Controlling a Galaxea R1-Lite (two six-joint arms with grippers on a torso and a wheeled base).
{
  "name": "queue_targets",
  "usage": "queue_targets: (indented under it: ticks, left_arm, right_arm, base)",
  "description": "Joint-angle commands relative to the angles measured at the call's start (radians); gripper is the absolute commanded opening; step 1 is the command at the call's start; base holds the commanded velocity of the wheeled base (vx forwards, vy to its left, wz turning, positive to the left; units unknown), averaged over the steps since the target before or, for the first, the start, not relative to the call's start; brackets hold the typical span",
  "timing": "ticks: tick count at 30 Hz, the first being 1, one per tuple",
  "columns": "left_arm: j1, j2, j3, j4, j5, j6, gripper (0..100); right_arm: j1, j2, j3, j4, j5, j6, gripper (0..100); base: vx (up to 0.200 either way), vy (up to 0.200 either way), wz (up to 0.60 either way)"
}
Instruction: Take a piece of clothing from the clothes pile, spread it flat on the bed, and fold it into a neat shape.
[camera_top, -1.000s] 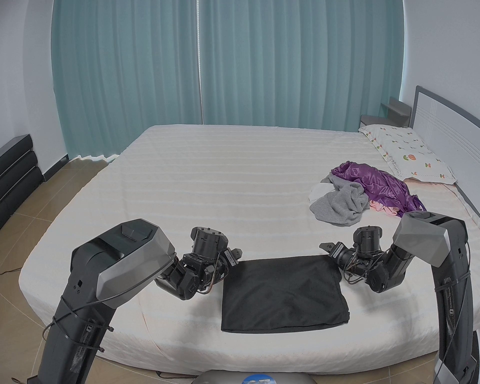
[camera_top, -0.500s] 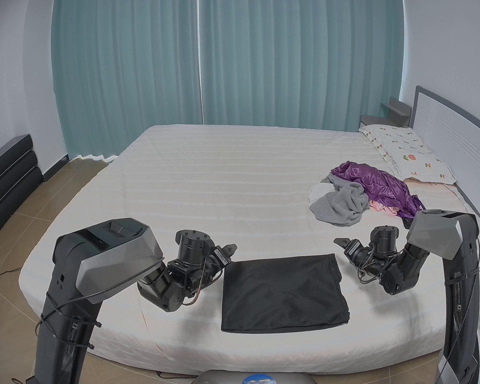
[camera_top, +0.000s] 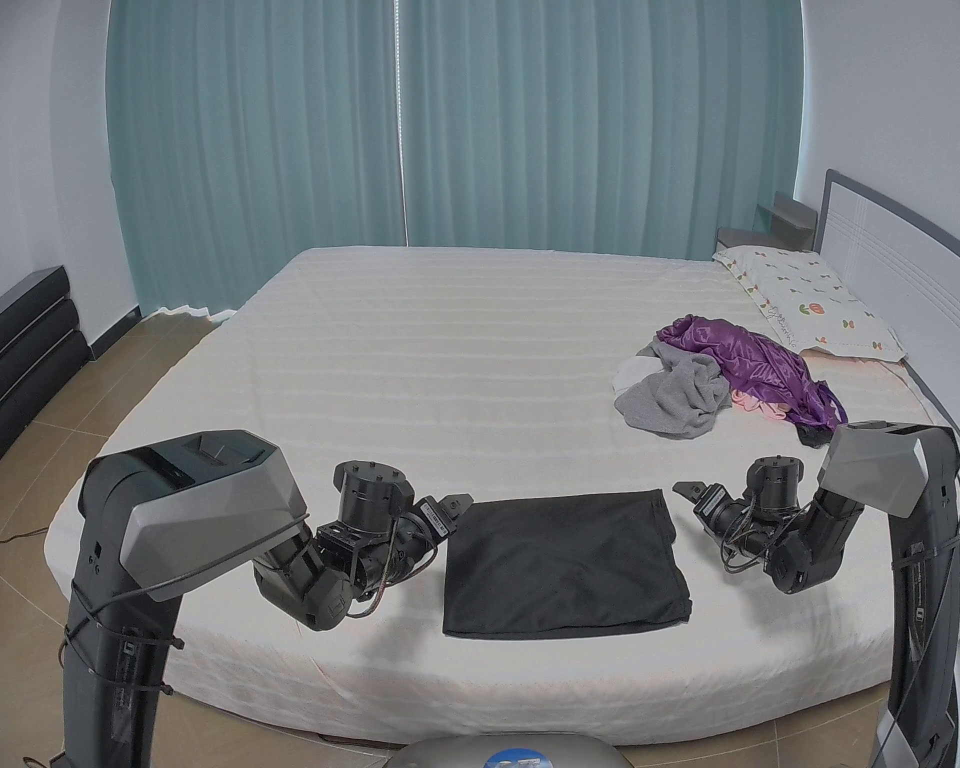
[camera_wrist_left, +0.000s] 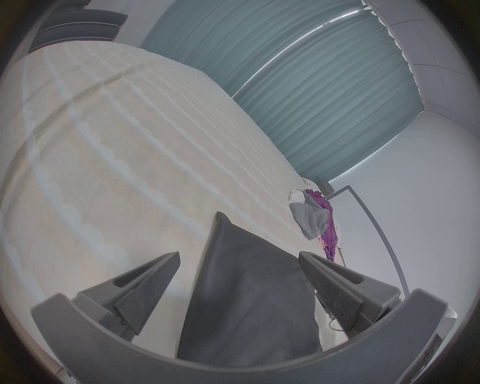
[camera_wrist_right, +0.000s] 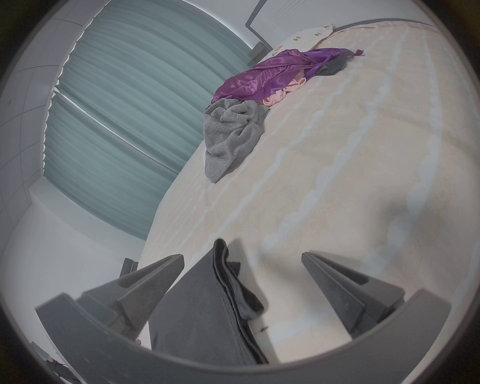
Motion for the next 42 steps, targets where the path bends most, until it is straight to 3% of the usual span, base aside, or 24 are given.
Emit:
queue_targets:
  ticks: [1, 5, 16, 23, 31, 42]
  left_arm:
    - [0.015, -0.004, -0.012, 0.001, -0.012, -0.001, 100]
    - [0.02, -0.009, -0.01, 0.001, -0.056, -0.007, 100]
    - [0.018, -0.009, -0.007, 0.001, -0.05, -0.01, 100]
    - [0.035, -0.024, -0.002, 0.018, -0.044, 0.003, 100]
    - [0.061, -0.015, -0.01, 0.124, -0.013, 0.125, 100]
    - [0.049, 0.049, -0.024, 0.136, -0.03, 0.275, 100]
  right_arm:
    - [0.002, 0.003, 0.0, -0.002, 0.001, 0.0, 100]
    - [0.002, 0.006, 0.0, -0.016, 0.001, 0.0, 100]
    - [0.003, 0.011, 0.0, -0.017, 0.001, -0.002, 100]
    - [0.003, 0.012, 0.0, -0.019, 0.001, -0.002, 100]
    - [0.003, 0.012, 0.001, -0.019, 0.001, -0.003, 100]
    - [0.006, 0.014, 0.0, -0.019, 0.001, -0.005, 100]
  base:
    - [0.0, 0.0, 0.0]
    - [0.0, -0.05, 0.0]
    - [0.0, -0.2, 0.0]
    - [0.0, 0.0, 0.0]
    - [0.0, 0.0, 0.0]
    - [0.0, 0.0, 0.0]
